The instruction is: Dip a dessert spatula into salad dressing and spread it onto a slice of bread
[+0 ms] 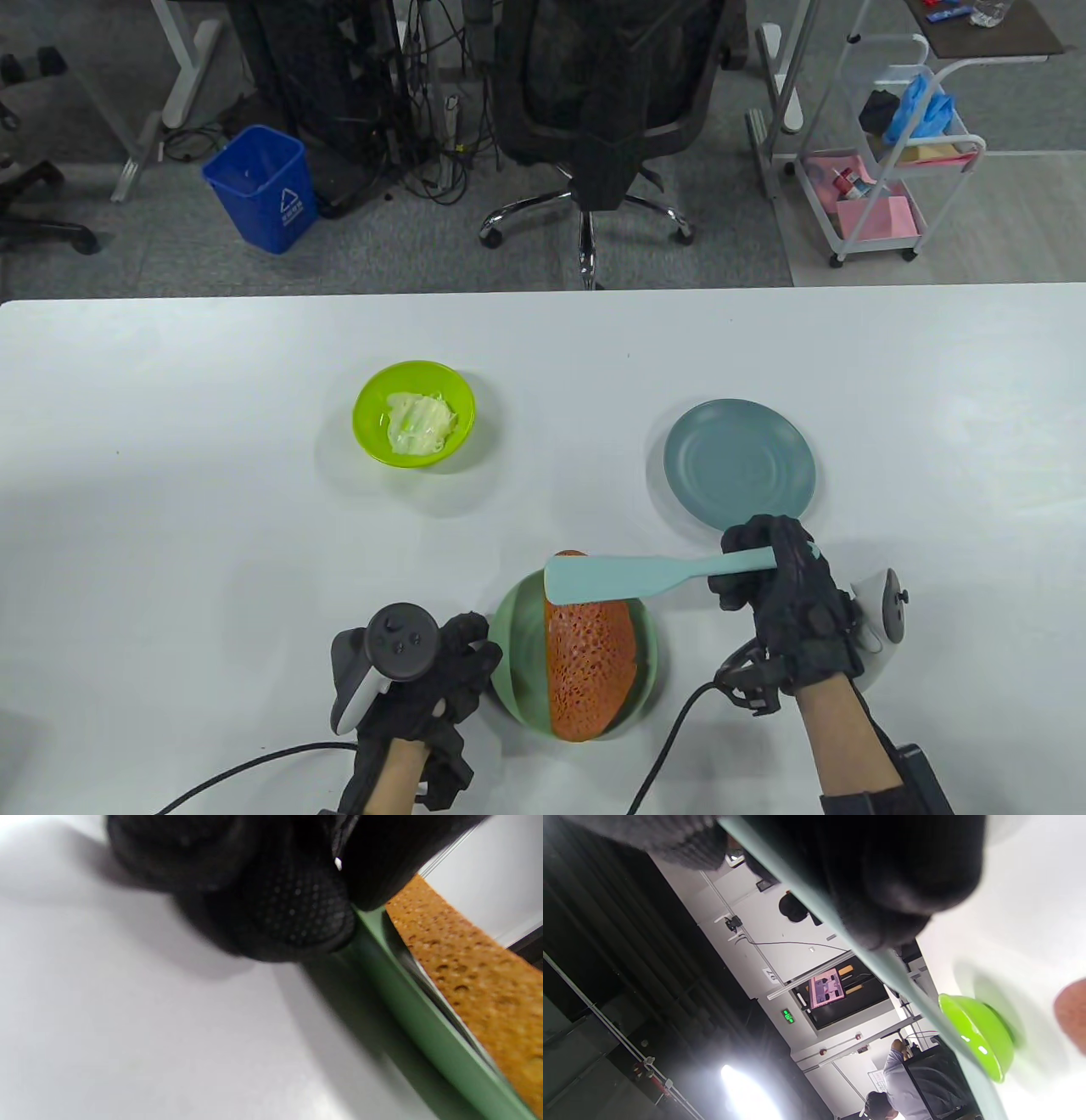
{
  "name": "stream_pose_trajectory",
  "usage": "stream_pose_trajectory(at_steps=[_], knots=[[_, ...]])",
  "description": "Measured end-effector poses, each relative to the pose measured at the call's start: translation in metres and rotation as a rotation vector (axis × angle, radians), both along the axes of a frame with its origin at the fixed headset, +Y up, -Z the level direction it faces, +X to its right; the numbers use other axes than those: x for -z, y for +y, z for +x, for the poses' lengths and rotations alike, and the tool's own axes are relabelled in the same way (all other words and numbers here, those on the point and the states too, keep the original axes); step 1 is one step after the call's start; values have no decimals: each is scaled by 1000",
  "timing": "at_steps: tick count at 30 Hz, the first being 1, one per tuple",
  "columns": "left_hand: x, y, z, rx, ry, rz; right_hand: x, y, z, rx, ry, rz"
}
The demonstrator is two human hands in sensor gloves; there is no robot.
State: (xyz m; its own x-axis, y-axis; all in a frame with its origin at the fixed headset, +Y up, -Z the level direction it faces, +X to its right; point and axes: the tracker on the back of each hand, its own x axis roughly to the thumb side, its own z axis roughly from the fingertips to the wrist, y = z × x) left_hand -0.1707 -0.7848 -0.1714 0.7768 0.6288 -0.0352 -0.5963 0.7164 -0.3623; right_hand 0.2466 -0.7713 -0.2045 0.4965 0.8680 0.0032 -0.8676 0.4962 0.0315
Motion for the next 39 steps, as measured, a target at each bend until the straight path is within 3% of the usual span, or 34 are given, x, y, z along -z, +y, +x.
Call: stream_pose_trajectory(at_steps=[5,23,39], knots=[[0,0,0,-1,2,2,-10,-11,4,-36,-69,24],[-1,-1,1,3,6,6,-17,-7,0,-213,-124,42],[-1,-1,1,3,6,6,-36,7,35,-279,-288,22]])
